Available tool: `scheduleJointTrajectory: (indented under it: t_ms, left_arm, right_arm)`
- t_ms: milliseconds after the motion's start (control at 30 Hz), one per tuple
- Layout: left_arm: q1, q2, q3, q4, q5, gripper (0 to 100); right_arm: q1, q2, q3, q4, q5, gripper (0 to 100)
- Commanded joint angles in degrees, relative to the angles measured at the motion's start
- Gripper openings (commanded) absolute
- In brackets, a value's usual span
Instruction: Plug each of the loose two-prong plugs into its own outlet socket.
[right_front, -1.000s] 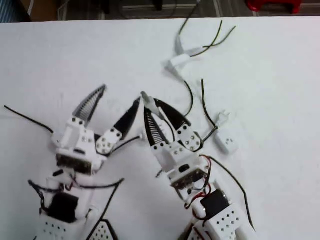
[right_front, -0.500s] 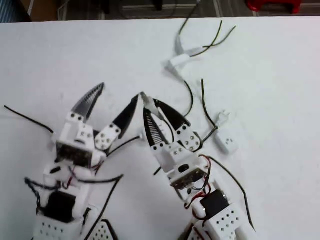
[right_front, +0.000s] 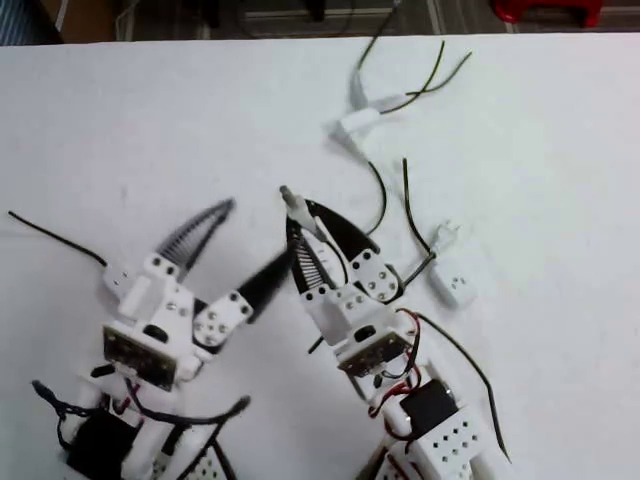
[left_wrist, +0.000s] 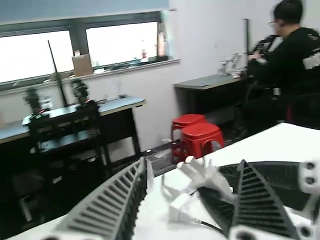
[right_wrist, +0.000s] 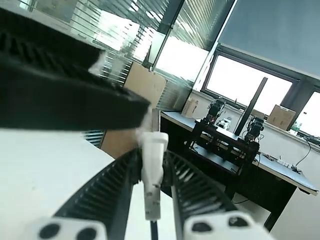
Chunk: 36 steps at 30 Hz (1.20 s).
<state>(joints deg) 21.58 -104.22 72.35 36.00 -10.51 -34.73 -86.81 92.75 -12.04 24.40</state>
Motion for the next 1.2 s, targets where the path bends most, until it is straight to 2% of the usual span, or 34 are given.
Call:
scheduleJointTrajectory:
  t_ms: [0,233,500,667,867,1167]
  left_arm:
    - [3.21,0.22,-0.62,-0.79,-1.14,27]
    - [0.48,0.22,9.14,-14.68,-1.41,27]
    - [-2.15,1.89,9.23,-15.56,-1.41,27]
    - [-3.30,14.73,6.24,-20.48,-1.41,27]
    - [-4.09,29.76,-0.97,-21.01,-0.97,27]
    - [-9.71,31.08,-0.53,-23.38,-0.88,27]
  right_arm:
    - [0.04,-0.92,-0.97,0.13,-0.44,1.9]
    - [-3.30,-1.19,-1.76,2.77,-0.44,1.9]
    - [-3.74,-1.19,-5.63,8.66,-0.53,1.9]
    - [-3.91,-1.19,-5.63,8.57,-0.53,1.9]
    - [-3.74,-1.27,-5.63,8.48,-0.53,1.9]
    - [-3.74,-1.27,-5.63,8.48,-0.18,1.9]
